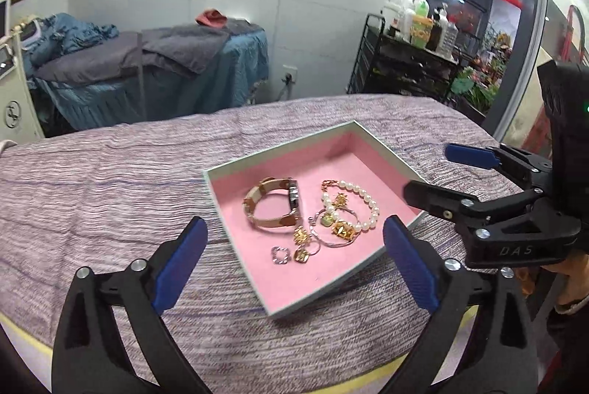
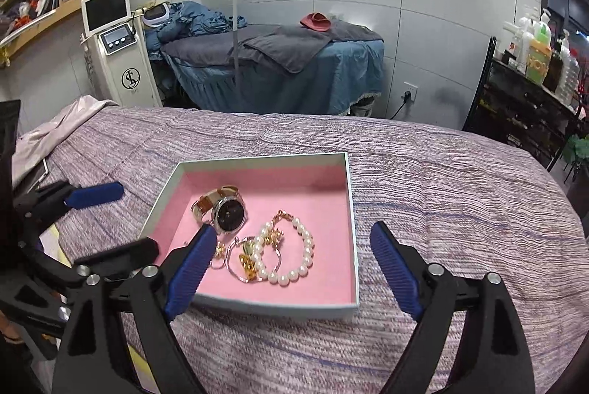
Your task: Organize jewelry
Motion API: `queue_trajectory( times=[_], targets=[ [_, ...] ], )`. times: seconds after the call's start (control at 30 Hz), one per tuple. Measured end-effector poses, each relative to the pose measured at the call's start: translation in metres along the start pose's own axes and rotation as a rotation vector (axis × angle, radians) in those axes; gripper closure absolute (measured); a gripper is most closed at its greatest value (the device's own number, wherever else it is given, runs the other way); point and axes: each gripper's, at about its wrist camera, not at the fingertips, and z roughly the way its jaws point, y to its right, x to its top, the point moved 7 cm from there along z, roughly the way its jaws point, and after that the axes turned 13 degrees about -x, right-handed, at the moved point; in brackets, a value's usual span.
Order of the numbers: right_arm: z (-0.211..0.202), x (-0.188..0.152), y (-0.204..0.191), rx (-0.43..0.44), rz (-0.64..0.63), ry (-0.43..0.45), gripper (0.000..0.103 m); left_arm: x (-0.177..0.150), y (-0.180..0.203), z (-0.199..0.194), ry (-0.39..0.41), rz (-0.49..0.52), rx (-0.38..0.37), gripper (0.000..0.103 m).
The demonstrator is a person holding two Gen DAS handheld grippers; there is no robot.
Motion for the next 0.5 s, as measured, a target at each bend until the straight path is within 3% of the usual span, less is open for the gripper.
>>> queue_trajectory(
  times=[0.1,0.27,0.5],
  targets=[
    [-0.018,-0.010,0.000,-0.028,-0.015,0.027,0.007,-0.017,0.002,-0.027,0.042,0.010,0.033,0.006],
    [-0.057,-0.038,-0.003,-0.051,-0.044,0.070,0.007,-0.050,0.006,-0.080,0.101,0.044,0.124,0.006],
    [-0.131,-0.075,-0.018,-0.103,-0.076,0.200,0.007,-0.099,0.043,-0.143,0.138,0.081,0.158,0.006]
  ],
)
